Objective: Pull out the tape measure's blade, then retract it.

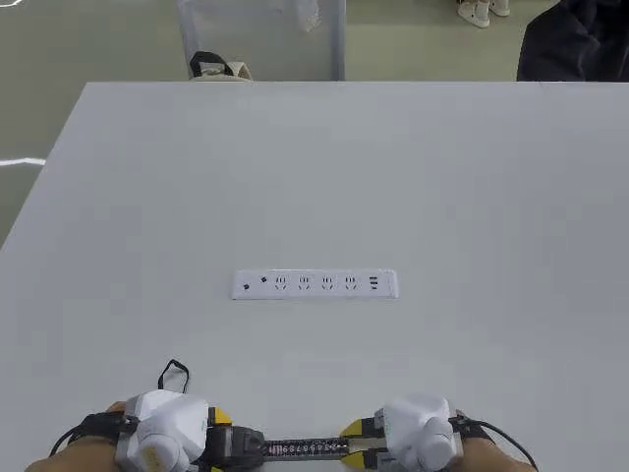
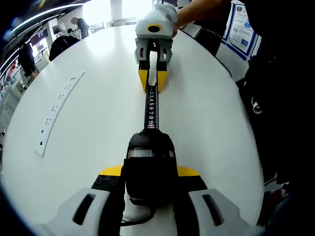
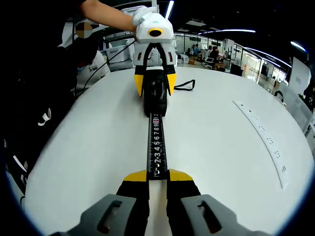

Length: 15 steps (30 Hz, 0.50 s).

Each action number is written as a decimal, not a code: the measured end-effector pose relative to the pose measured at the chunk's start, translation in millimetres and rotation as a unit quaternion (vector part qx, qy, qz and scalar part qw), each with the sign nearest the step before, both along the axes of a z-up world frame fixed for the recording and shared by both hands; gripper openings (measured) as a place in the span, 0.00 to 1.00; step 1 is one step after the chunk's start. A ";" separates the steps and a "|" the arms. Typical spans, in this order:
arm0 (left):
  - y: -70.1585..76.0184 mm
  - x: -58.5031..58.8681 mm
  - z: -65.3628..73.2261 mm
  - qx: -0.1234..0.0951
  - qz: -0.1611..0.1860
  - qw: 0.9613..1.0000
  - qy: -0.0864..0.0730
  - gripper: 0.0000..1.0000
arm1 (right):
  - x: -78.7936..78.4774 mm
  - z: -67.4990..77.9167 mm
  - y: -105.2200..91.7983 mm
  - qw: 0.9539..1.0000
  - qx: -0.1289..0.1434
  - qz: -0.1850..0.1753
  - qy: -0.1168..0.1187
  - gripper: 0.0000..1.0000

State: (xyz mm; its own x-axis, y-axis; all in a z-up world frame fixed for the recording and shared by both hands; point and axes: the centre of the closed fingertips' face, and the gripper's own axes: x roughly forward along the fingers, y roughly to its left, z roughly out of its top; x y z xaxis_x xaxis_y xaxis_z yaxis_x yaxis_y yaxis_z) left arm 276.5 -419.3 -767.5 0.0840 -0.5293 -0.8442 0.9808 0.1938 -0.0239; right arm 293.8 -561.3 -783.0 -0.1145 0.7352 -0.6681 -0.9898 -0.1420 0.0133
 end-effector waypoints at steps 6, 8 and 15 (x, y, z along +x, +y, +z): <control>1.0 0.4 -1.4 0.000 0.000 1.000 0.000 0.34 | 1.1 -1.1 -4.2 1.000 -0.002 -0.002 0.000 0.10; 1.3 0.5 -1.9 0.000 0.000 1.000 0.000 0.34 | 1.5 -1.8 -5.7 1.000 -0.002 -0.002 0.000 0.10; 0.9 0.6 -1.5 0.000 0.001 1.000 0.001 0.34 | 2.9 -2.7 -9.9 1.000 -0.004 -0.004 0.000 0.10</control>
